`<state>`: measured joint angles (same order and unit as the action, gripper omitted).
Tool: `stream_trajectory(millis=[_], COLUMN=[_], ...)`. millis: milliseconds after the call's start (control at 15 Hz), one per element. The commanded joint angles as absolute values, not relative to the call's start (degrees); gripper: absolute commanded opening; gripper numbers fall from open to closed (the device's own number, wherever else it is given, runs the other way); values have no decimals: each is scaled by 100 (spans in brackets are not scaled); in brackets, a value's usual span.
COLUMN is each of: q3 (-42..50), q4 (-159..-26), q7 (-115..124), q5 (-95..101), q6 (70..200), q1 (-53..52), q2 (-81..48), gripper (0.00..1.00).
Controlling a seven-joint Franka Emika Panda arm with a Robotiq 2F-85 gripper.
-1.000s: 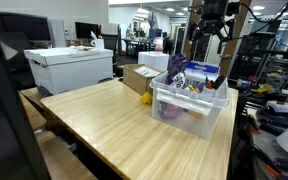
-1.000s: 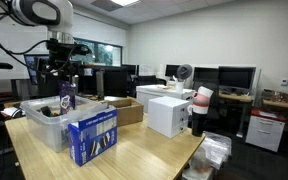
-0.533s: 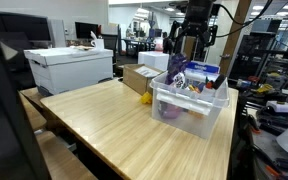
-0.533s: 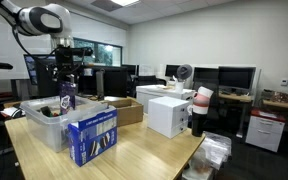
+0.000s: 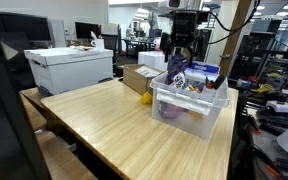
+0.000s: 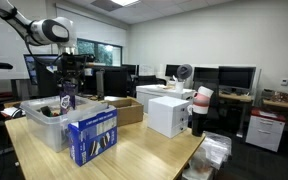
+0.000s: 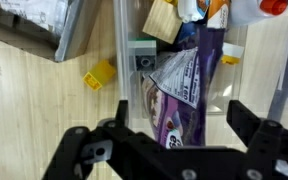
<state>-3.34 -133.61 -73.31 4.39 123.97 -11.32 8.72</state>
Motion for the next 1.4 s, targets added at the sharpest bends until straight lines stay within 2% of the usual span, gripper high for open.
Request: stream_trajectory(millis=[0, 467, 1333], q3=[-519, -466, -376], q4=[-13057, -12858, -12884], q7=[-6392, -6054, -6136], q5=[815, 560, 111], q6=[12134, 11490, 11489], q1=[-974, -932, -858], q2=[576, 631, 573], gripper=[100, 100, 100])
